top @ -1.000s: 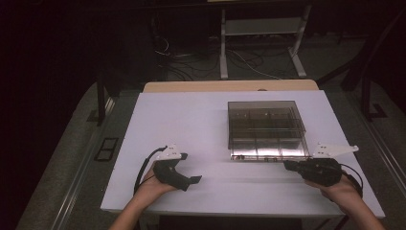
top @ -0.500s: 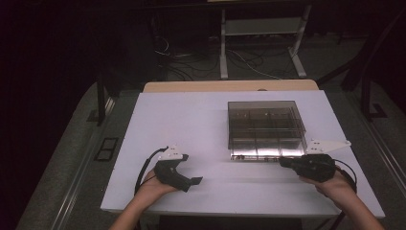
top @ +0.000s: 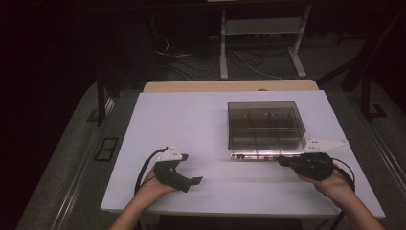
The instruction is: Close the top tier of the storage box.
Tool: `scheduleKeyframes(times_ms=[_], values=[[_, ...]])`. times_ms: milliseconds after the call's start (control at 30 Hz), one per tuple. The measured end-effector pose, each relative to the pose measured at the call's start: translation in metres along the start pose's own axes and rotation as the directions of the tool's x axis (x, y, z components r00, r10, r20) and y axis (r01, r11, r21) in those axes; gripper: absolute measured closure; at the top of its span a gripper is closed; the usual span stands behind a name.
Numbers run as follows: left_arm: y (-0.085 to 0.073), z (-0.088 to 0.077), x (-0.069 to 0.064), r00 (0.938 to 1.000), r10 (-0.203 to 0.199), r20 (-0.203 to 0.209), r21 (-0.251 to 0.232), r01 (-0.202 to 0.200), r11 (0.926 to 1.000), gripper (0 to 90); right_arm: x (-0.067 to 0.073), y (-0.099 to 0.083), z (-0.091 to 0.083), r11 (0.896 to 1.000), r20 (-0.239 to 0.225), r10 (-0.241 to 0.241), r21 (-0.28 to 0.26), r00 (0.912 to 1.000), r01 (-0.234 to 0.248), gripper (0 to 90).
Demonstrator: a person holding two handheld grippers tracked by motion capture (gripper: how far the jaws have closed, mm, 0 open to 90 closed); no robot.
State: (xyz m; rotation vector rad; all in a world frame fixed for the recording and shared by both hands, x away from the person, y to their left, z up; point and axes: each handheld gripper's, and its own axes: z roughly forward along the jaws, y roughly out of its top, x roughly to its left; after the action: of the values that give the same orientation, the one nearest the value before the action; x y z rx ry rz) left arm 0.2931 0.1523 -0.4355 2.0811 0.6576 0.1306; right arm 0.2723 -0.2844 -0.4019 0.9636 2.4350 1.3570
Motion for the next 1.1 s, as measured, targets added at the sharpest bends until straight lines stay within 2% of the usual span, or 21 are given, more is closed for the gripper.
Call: scheduleKeyframes(times_ms=[1100], values=[[-0.0015,-0.0002,0.0008,0.9999,0.005,-0.01,0.012,-0.004,0.9999,0.0,-0.0061,0.0081,0.0055,1.0,0.011,-0.002,0.004,0.9999,0.002,88.8]])
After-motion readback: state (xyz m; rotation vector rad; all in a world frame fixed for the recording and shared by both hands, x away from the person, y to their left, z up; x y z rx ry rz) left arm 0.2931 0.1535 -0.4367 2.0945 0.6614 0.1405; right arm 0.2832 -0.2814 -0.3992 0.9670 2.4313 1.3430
